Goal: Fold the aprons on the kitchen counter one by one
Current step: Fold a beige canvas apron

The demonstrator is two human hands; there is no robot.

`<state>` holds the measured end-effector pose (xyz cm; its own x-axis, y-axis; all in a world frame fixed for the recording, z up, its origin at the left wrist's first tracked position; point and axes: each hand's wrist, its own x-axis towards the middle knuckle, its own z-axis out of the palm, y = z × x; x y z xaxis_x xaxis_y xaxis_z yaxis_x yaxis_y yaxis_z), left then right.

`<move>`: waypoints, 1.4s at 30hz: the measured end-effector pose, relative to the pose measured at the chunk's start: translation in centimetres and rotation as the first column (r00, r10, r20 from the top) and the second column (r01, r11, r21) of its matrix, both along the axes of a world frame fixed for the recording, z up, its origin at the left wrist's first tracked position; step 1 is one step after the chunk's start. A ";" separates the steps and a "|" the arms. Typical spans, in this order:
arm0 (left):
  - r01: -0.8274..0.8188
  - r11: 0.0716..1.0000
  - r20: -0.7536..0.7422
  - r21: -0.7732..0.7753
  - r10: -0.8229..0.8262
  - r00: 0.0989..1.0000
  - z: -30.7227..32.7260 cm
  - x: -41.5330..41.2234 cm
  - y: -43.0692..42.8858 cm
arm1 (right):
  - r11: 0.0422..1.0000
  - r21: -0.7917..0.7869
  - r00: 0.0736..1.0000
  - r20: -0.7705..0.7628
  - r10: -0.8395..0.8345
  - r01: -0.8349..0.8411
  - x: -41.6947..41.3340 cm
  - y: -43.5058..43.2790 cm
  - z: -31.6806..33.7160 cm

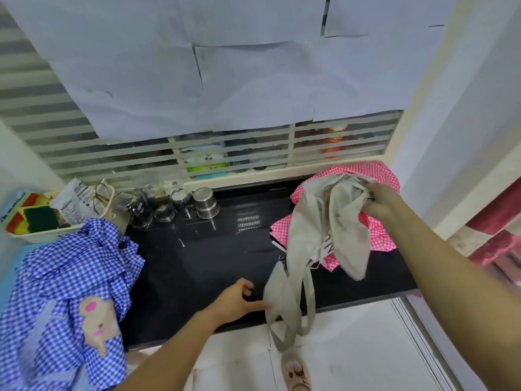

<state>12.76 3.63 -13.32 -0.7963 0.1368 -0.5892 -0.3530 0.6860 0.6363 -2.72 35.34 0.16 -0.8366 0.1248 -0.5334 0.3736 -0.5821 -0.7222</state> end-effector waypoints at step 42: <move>-0.233 0.766 -0.568 0.599 0.611 0.551 29.2 -5.4 -2.4 | 0.335 0.890 0.663 -0.455 0.594 0.310 8.1 -8.8 18.0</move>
<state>7.34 1.22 15.91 -0.9428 -0.2657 0.2013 0.1553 0.1843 0.9705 5.37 26.56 18.11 -0.8793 -0.0654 0.4718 -0.4250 0.5549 -0.7152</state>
